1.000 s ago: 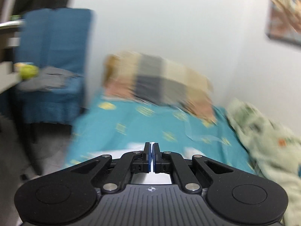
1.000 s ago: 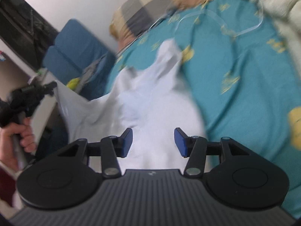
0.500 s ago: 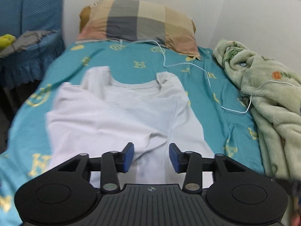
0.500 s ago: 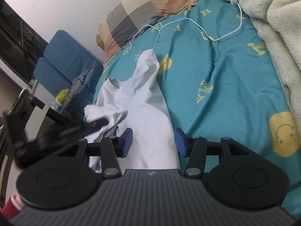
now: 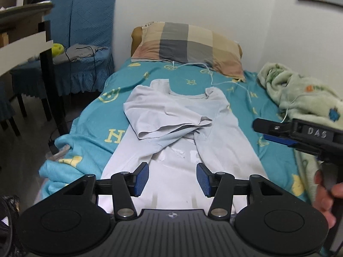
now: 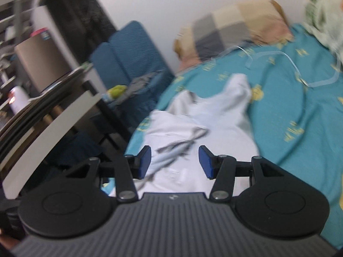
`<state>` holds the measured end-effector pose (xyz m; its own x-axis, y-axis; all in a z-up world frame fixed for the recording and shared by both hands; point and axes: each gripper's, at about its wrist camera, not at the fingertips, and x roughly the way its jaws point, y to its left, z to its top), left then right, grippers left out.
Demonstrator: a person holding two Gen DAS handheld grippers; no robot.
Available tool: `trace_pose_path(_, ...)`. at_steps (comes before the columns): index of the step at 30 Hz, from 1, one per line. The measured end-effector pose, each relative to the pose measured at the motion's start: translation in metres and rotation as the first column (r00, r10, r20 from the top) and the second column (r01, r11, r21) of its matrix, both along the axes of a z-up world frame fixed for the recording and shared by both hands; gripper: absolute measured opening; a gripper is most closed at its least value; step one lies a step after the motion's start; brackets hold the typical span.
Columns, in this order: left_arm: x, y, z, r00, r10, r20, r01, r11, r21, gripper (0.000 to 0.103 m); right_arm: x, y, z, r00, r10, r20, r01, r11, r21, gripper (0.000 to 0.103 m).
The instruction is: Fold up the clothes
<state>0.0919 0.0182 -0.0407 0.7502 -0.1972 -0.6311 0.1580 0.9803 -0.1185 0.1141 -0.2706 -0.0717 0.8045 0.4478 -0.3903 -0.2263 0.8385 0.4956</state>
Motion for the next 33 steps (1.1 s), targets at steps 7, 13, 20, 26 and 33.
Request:
trace_pose_path(7, -0.003, 0.026, -0.006, 0.999, -0.048, 0.024, 0.049, 0.998, -0.044, 0.052, 0.035, 0.065, 0.005, 0.993, 0.120, -0.006, -0.120, 0.982, -0.146, 0.060)
trace_pose_path(13, 0.002, 0.070, -0.018, 0.999, 0.031, 0.018, -0.029, 0.992, -0.120, 0.052, 0.098, 0.139, -0.018, 0.981, 0.191, -0.007, -0.185, 0.936, -0.301, 0.073)
trace_pose_path(20, 0.004, 0.080, -0.021, 1.000, 0.028, 0.002, -0.027, 0.980, -0.196, 0.052, 0.147, 0.214, -0.063, 0.958, 0.280, -0.057, -0.259, 0.768, -0.586, 0.072)
trace_pose_path(26, 0.005, 0.087, -0.023, 1.000, 0.023, -0.009, -0.024, 0.966, -0.257, 0.052, 0.158, 0.199, -0.050, 0.990, 0.139, 0.002, -0.112, 0.803, -0.586, 0.009)
trace_pose_path(33, 0.005, 0.076, -0.027, 1.000, -0.008, -0.019, 0.003, 0.965, -0.261, 0.052, 0.219, 0.147, -0.007, 0.995, -0.091, 0.040, 0.099, 0.902, -0.421, 0.006)
